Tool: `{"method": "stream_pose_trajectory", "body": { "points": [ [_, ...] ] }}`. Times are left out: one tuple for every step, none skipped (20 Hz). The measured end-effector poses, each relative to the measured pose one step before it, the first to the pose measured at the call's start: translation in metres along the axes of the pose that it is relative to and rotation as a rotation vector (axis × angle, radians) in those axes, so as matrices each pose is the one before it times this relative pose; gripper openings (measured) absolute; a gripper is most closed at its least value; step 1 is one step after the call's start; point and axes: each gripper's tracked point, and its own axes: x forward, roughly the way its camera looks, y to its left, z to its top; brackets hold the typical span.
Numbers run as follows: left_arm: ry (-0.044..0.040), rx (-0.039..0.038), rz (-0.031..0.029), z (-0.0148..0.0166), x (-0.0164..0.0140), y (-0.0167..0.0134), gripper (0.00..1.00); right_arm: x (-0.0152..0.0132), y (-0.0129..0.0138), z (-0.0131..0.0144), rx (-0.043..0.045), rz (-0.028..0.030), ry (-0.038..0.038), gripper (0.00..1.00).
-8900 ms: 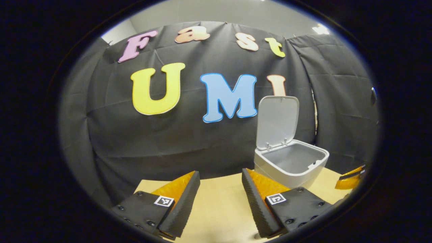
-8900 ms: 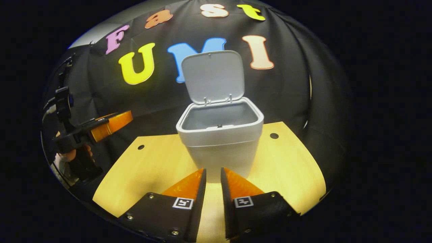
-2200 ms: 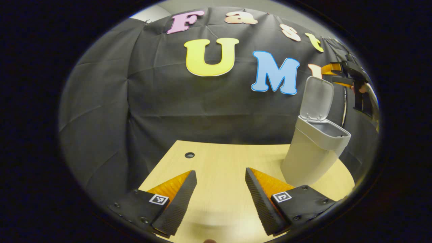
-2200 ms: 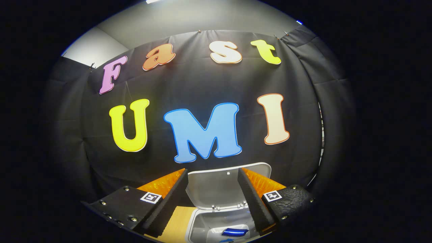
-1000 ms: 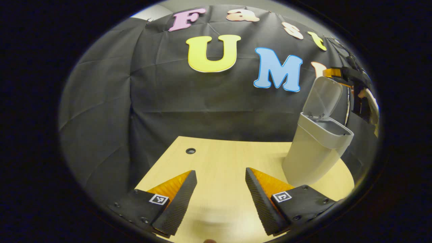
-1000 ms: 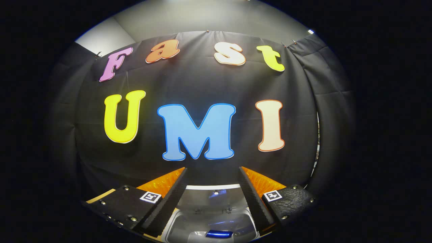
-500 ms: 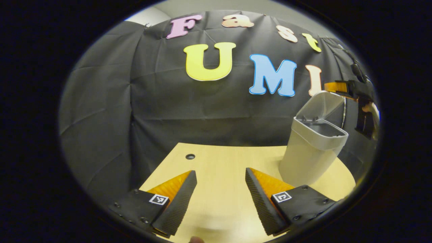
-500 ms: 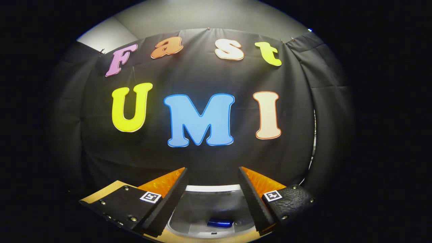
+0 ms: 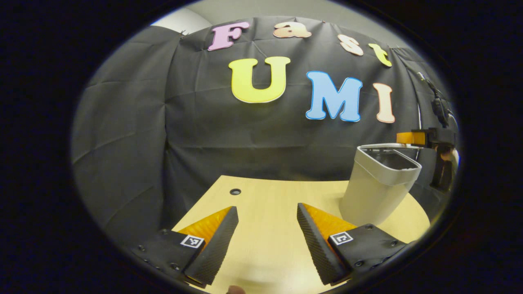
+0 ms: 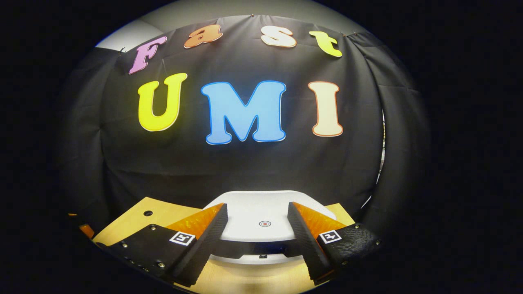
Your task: Press the lid of the desktop garbage bin to open it, pick up the crumpled paper on the desktop and throw it into the bin, then pick up the pop can on the desktop and drop it into the bin, and finally close the garbage bin lid.
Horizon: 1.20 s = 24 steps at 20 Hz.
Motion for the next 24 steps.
{"method": "stream_pose_trajectory", "body": {
  "points": [
    [0.00207, 0.00088, 0.00463, -0.00194, -0.00048, 0.00136, 0.96, -0.00015, -0.00028, -0.00526, 0.00212, 0.00199, 0.00967, 0.95],
    [0.00056, 0.00098, 0.00346, 0.00044, -0.00095, -0.00006, 0.96, -0.00002, -0.00030, -0.00432, 0.00326, 0.00083, 0.00712, 0.95],
    [-0.00063, -0.00033, 0.00149, 0.00085, -0.00025, 0.00029, 0.96, 0.00022, -0.00008, -0.00426, 0.00175, 0.00220, 0.00770, 0.95],
    [0.00076, -0.00087, 0.00007, -0.00036, -0.00013, -0.00118, 0.96, 0.00151, 0.00010, -0.00423, -0.00231, 0.00197, 0.00922, 0.95],
    [0.00094, 0.00030, -0.00043, -0.00112, -0.00018, -0.00034, 0.96, 0.00018, 0.00028, -0.00433, -0.00344, 0.00153, 0.01072, 0.95],
    [0.00120, 0.00189, 0.00011, -0.00022, 0.00018, -0.00045, 0.96, 0.00023, 0.00010, -0.00421, -0.00271, 0.00061, 0.00938, 0.95],
    [0.00102, 0.00369, 0.00152, -0.00019, -0.00011, -0.00005, 0.96, 0.00040, -0.00063, -0.00356, 0.00065, 0.00043, 0.00844, 0.95],
    [-0.00037, 0.00463, -0.00019, 0.00065, 0.00017, -0.00086, 1.00, 0.00083, 0.00036, -0.00282, 0.00243, 0.00083, 0.00566, 0.95],
    [-0.00085, 0.00422, -0.00173, 0.00019, -0.00032, -0.00025, 0.96, -0.00002, 0.00068, -0.00223, 0.00137, -0.00028, 0.00418, 0.95],
    [0.00036, 0.00335, -0.00125, 0.00069, 0.00011, -0.00095, 0.96, 0.00050, 0.00006, -0.00137, -0.00162, -0.00123, 0.00254, 0.95],
    [0.00100, 0.00238, -0.00129, 0.00022, 0.00118, 0.00009, 0.96, 0.00031, 0.00037, -0.00174, -0.00307, -0.00104, 0.00317, 0.95],
    [0.00081, 0.00113, -0.00112, -0.00024, 0.00057, -0.00030, 0.96, 0.00008, 0.00003, -0.00086, -0.00396, -0.00110, 0.00076, 0.95],
    [0.00106, 0.00049, -0.00078, 0.00005, 0.00048, 0.00033, 0.96, 0.00052, -0.00019, -0.00158, -0.00281, 0.00019, 0.00162, 0.95],
    [0.00194, -0.00051, -0.00062, -0.00133, 0.00105, -0.00041, 0.96, -0.00050, 0.00014, -0.00079, -0.00160, 0.00070, 0.00213, 0.95],
    [0.00154, -0.00155, -0.00184, -0.00026, 0.00093, -0.00111, 0.96, 0.00019, -0.00004, 0.00031, -0.00081, 0.00038, -0.00429, 0.95],
    [0.00133, -0.00109, -0.00236, 0.00014, 0.00135, -0.00103, 0.96, -0.00030, -0.00020, -0.00026, -0.00055, 0.00042, 0.00138, 0.95],
    [0.00126, -0.00038, -0.00158, -0.00126, 0.00075, -0.00027, 0.96, 0.00075, 0.00039, -0.00041, -0.00123, -0.00054, -0.00167, 0.95],
    [0.00111, -0.00057, -0.00194, 0.00001, 0.00058, -0.00039, 0.96, -0.00004, 0.00033, -0.00055, -0.00401, -0.00091, 0.00066, 0.95],
    [0.00130, -0.00139, -0.00130, -0.00063, 0.00071, -0.00080, 0.96, -0.00027, -0.00010, -0.00025, -0.00344, -0.00138, -0.00107, 0.95],
    [0.00184, -0.00131, -0.00241, 0.00006, 0.00179, -0.00092, 0.96, 0.00016, -0.00003, -0.00114, -0.00111, -0.00094, 0.00373, 0.95],
    [0.00299, 0.00028, -0.00156, -0.00193, 0.00142, -0.00151, 0.96, 0.00034, 0.00019, 0.00006, -0.00028, -0.00026, 0.00000, 0.95],
    [0.00277, 0.00223, -0.00047, -0.00101, 0.00149, -0.00038, 0.96, 0.00043, -0.00003, 0.00010, -0.00026, 0.00036, 0.00024, 0.95],
    [0.00192, 0.00164, -0.00065, -0.00087, 0.00119, -0.00081, 0.96, 0.00023, 0.00000, -0.00111, -0.00011, 0.00063, 0.00116, 0.95],
    [0.00151, -0.00099, -0.00222, -0.00075, 0.00076, -0.00058, 0.96, 0.00014, -0.00007, -0.00012, -0.00021, 0.00027, -0.00118, 0.95]
  ]
}}
